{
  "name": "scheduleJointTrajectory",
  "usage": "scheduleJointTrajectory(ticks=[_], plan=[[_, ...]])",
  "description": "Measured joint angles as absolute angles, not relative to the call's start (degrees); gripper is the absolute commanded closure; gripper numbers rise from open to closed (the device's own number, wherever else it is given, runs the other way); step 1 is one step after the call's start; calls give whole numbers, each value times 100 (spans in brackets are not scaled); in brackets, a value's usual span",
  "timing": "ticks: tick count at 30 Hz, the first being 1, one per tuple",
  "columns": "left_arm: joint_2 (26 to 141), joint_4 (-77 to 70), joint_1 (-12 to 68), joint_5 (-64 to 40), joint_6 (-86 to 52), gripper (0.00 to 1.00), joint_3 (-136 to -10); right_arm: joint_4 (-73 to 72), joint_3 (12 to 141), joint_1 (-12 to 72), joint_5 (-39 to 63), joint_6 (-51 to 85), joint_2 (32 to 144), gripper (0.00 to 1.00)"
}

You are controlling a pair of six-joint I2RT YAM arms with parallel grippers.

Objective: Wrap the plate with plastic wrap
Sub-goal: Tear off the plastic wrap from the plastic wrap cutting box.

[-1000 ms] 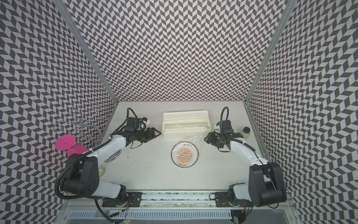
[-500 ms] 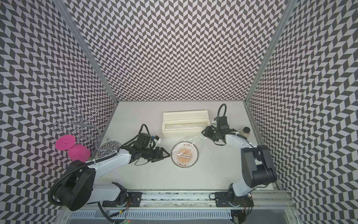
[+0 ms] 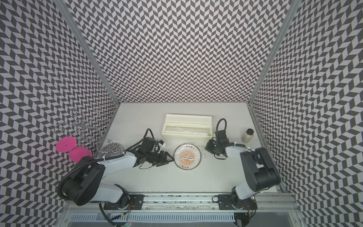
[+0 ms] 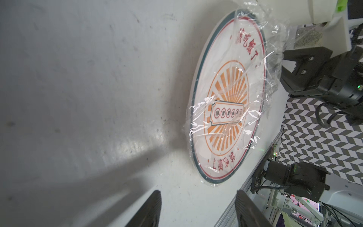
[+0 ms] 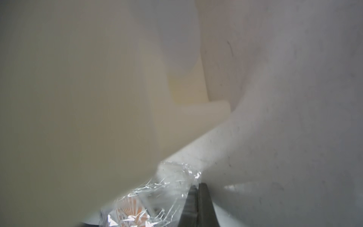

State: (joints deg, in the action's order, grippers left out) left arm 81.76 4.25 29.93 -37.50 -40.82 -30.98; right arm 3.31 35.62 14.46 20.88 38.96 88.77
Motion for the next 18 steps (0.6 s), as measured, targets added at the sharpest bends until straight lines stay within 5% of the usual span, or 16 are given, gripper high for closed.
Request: scheduleJointTrajectory(ticks=[2,18], plan=[[8169,425,3006,-3780,-4058,37,-3098,362,3603,1452,2143,3894,8831,65],[8772,-222,3441,-4045,-4167,42,-3083,1326,4436,1208,1813,3489,8772,53]])
